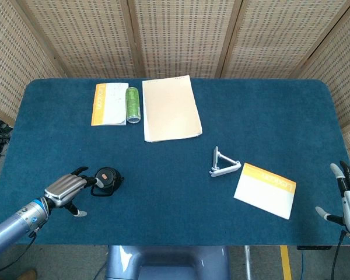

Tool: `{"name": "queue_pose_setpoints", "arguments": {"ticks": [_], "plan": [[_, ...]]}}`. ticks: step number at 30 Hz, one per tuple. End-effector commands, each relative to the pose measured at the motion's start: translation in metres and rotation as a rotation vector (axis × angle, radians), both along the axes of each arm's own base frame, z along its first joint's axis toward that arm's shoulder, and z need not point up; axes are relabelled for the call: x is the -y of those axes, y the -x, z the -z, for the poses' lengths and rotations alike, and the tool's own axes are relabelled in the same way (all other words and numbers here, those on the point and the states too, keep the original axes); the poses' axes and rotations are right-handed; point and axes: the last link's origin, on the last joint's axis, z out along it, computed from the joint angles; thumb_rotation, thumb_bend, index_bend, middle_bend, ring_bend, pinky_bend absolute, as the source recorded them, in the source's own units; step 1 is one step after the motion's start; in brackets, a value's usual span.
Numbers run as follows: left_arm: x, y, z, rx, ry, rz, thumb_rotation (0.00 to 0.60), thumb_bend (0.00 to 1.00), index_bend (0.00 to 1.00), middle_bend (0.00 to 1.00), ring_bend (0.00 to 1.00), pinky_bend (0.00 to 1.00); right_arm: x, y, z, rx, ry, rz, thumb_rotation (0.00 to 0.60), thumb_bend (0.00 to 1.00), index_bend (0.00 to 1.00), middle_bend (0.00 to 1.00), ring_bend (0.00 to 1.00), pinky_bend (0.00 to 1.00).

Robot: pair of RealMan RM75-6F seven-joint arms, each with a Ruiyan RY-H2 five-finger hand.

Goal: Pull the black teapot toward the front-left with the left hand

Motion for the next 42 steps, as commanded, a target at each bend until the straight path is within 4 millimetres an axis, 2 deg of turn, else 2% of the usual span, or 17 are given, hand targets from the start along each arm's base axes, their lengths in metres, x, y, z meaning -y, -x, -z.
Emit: {"name": "queue_pose_setpoints", "arguments": {"ticks": [1, 19, 28, 33, 42], "plan": [[0.0, 0.0, 0.006, 0.004, 0.008, -0.019, 0.6, 0.07, 0.27, 0.31, 0.31, 0.0, 0.0, 0.0, 0.0, 0.0, 0.0, -0.001, 0.6, 0.0, 0.0, 0.0, 0.0, 0.0], [-0.001, -0.009, 0.029, -0.001, 0.048, -0.038, 0.6, 0.07, 0.27, 0.31, 0.31, 0.0, 0.0, 0.001, 0.0, 0.001, 0.001, 0.001, 0.6, 0.0, 0.0, 0.0, 0.0, 0.0], [0.004, -0.004, 0.033, -0.01, 0.046, -0.055, 0.6, 0.07, 0.27, 0.31, 0.3, 0.0, 0.0, 0.0, 0.001, 0.0, -0.002, -0.002, 0.6, 0.0, 0.0, 0.0, 0.0, 0.0], [0.009, 0.004, 0.04, -0.033, 0.046, -0.045, 0.6, 0.07, 0.27, 0.31, 0.29, 0.0, 0.0, -0.001, 0.002, 0.001, -0.005, -0.007, 0.6, 0.0, 0.0, 0.0, 0.0, 0.0], [0.012, 0.006, 0.053, -0.076, 0.038, -0.001, 0.6, 0.07, 0.27, 0.31, 0.29, 0.0, 0.0, -0.001, 0.002, 0.0, -0.005, -0.004, 0.6, 0.0, 0.0, 0.0, 0.0, 0.0]]}}
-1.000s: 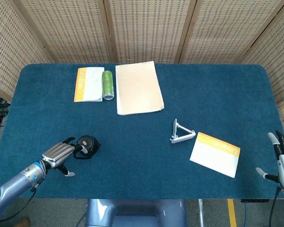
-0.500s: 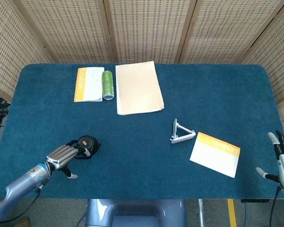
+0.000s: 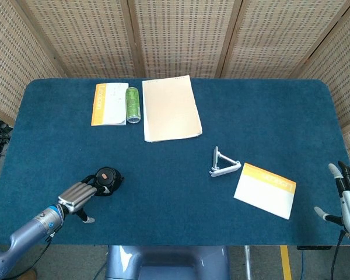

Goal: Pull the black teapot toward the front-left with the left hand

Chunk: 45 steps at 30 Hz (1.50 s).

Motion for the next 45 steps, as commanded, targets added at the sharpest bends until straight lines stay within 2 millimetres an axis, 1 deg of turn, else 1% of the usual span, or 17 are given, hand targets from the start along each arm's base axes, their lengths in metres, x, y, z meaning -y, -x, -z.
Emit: {"name": "queue_pose_setpoints", "arguments": {"ticks": [1, 8, 15, 20, 27, 42, 43, 44, 45], "plan": [[0.0, 0.0, 0.004, -0.012, -0.01, 0.01, 0.6, 0.07, 0.27, 0.31, 0.29, 0.0, 0.0, 0.0, 0.0, 0.001, 0.0, 0.0, 0.6, 0.0, 0.0, 0.0, 0.0, 0.0], [-0.001, -0.003, 0.009, -0.029, -0.023, 0.028, 0.6, 0.07, 0.28, 0.31, 0.29, 0.0, 0.0, 0.0, -0.001, 0.004, 0.001, 0.001, 0.6, 0.0, 0.0, 0.0, 0.0, 0.0], [-0.002, -0.005, 0.003, -0.084, -0.07, 0.073, 0.6, 0.07, 0.28, 0.31, 0.29, 0.0, 0.001, 0.001, -0.001, 0.005, 0.001, 0.002, 0.6, 0.0, 0.0, 0.0, 0.0, 0.0], [0.001, -0.003, 0.002, -0.14, -0.08, 0.085, 0.6, 0.07, 0.29, 0.31, 0.3, 0.0, 0.0, 0.0, -0.001, 0.005, 0.001, 0.001, 0.6, 0.0, 0.0, 0.0, 0.0, 0.0], [0.002, -0.001, 0.004, -0.195, -0.087, 0.077, 0.6, 0.07, 0.29, 0.33, 0.36, 0.0, 0.0, 0.0, -0.001, 0.004, 0.001, 0.001, 0.6, 0.0, 0.0, 0.0, 0.0, 0.0], [0.001, 0.007, 0.008, -0.246, -0.096, 0.052, 0.6, 0.07, 0.29, 0.33, 0.36, 0.0, 0.001, 0.0, 0.001, 0.004, -0.003, 0.003, 0.6, 0.0, 0.0, 0.0, 0.0, 0.0], [0.001, 0.007, 0.008, -0.247, -0.098, 0.052, 0.6, 0.07, 0.3, 0.33, 0.36, 0.0, 0.001, 0.0, 0.001, 0.004, -0.003, 0.003, 0.6, 0.0, 0.0, 0.0, 0.0, 0.0], [0.001, 0.007, 0.008, -0.246, -0.102, 0.054, 0.6, 0.07, 0.33, 0.35, 0.36, 0.0, 0.001, 0.0, 0.001, 0.004, -0.003, 0.003, 0.6, 0.0, 0.0, 0.0, 0.0, 0.0], [0.0, 0.006, 0.008, -0.245, -0.107, 0.055, 0.6, 0.07, 0.38, 0.4, 0.37, 0.0, 0.001, 0.0, 0.001, 0.004, -0.003, 0.003, 0.6, 0.0, 0.0, 0.0, 0.0, 0.0]]}}
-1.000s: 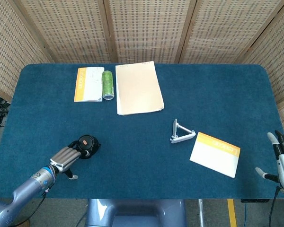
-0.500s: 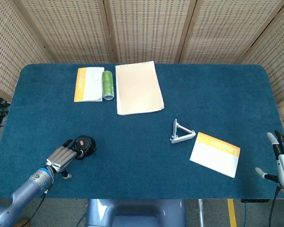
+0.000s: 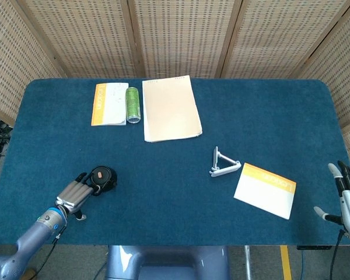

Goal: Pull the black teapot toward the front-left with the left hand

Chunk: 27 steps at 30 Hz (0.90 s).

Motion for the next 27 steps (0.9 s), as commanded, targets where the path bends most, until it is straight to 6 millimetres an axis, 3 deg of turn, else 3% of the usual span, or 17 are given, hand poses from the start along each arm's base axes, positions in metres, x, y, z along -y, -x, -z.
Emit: {"name": "queue_pose_setpoints", "arguments": {"ticks": [1, 3, 6, 9, 16, 19, 23, 27], "plan": [[-0.001, 0.0, 0.0, 0.001, -0.009, 0.005, 0.6, 0.07, 0.43, 0.43, 0.38, 0.0, 0.0, 0.0, 0.0, 0.0, 0.0, 0.0, 0.6, 0.0, 0.0, 0.0, 0.0, 0.0], [-0.001, 0.0, 0.001, 0.0, -0.014, 0.007, 0.6, 0.07, 0.61, 0.58, 0.44, 0.0, 0.0, 0.0, 0.0, 0.001, 0.001, 0.0, 0.6, 0.0, 0.0, 0.0, 0.0, 0.0], [-0.002, 0.0, 0.002, 0.002, -0.029, 0.017, 0.6, 0.07, 0.84, 0.7, 0.51, 0.0, 0.0, 0.0, 0.0, 0.001, 0.002, 0.0, 0.6, 0.0, 0.0, 0.0, 0.0, 0.0], [-0.002, 0.001, 0.002, 0.001, -0.047, 0.027, 0.6, 0.07, 0.97, 0.77, 0.53, 0.0, 0.0, 0.0, -0.001, 0.001, 0.002, 0.0, 0.6, 0.0, 0.0, 0.0, 0.0, 0.0], [-0.006, 0.005, -0.002, -0.005, -0.092, 0.064, 0.6, 0.07, 1.0, 0.85, 0.58, 0.0, 0.0, 0.0, -0.001, 0.001, 0.002, 0.0, 0.6, 0.0, 0.0, 0.0, 0.0, 0.0], [-0.008, 0.006, -0.006, 0.0, -0.125, 0.096, 0.6, 0.02, 1.0, 0.92, 0.62, 0.0, 0.0, 0.0, -0.001, 0.002, 0.003, 0.0, 0.6, 0.0, 0.0, 0.0, 0.0, 0.0], [-0.01, 0.006, -0.017, 0.112, -0.202, 0.148, 0.586, 0.0, 1.0, 1.0, 0.71, 0.0, -0.001, 0.0, -0.002, 0.004, 0.006, -0.001, 0.6, 0.0, 0.0, 0.0, 0.0, 0.0], [-0.014, 0.015, -0.035, 0.094, -0.24, 0.228, 0.334, 0.0, 1.0, 1.0, 0.75, 0.02, -0.001, -0.001, -0.001, 0.004, 0.004, -0.005, 0.6, 0.0, 0.0, 0.0, 0.0, 0.0]]}}
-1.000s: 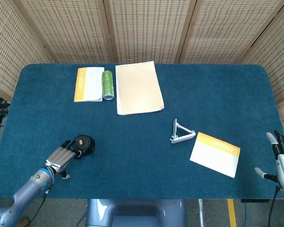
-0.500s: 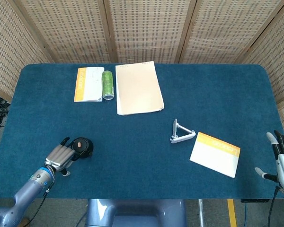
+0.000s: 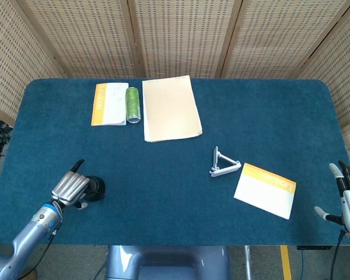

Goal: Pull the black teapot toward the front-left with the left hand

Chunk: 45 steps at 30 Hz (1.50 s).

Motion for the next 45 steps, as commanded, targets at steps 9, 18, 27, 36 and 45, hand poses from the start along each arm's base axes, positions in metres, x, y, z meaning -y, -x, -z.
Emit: {"name": "queue_pose_setpoints", "arguments": {"ticks": [9, 18, 27, 36, 45], "plan": [[-0.002, 0.008, -0.036, 0.058, -0.088, 0.086, 0.337, 0.01, 1.0, 1.0, 0.79, 0.02, -0.002, -0.003, 0.0, 0.001, 0.001, -0.009, 0.6, 0.0, 0.0, 0.0, 0.0, 0.0], [-0.002, 0.003, -0.042, 0.059, -0.091, 0.099, 0.337, 0.51, 1.0, 1.0, 0.8, 0.02, -0.003, -0.003, -0.001, 0.006, 0.006, -0.012, 0.6, 0.0, 0.0, 0.0, 0.0, 0.0], [-0.002, -0.001, -0.043, 0.044, -0.097, 0.115, 0.345, 1.0, 1.0, 1.0, 0.8, 0.02, -0.003, -0.003, -0.003, 0.012, 0.009, -0.014, 0.6, 0.0, 0.0, 0.0, 0.0, 0.0], [-0.006, -0.004, -0.044, 0.011, -0.127, 0.145, 0.321, 1.0, 1.0, 1.0, 0.8, 0.24, -0.002, -0.003, -0.003, 0.016, 0.009, -0.014, 0.6, 0.0, 0.0, 0.0, 0.0, 0.0], [-0.011, -0.004, -0.044, -0.042, -0.142, 0.165, 0.268, 1.0, 1.0, 1.0, 0.81, 0.62, -0.003, -0.003, -0.003, 0.018, 0.01, -0.014, 0.6, 0.0, 0.0, 0.0, 0.0, 0.0]]}}
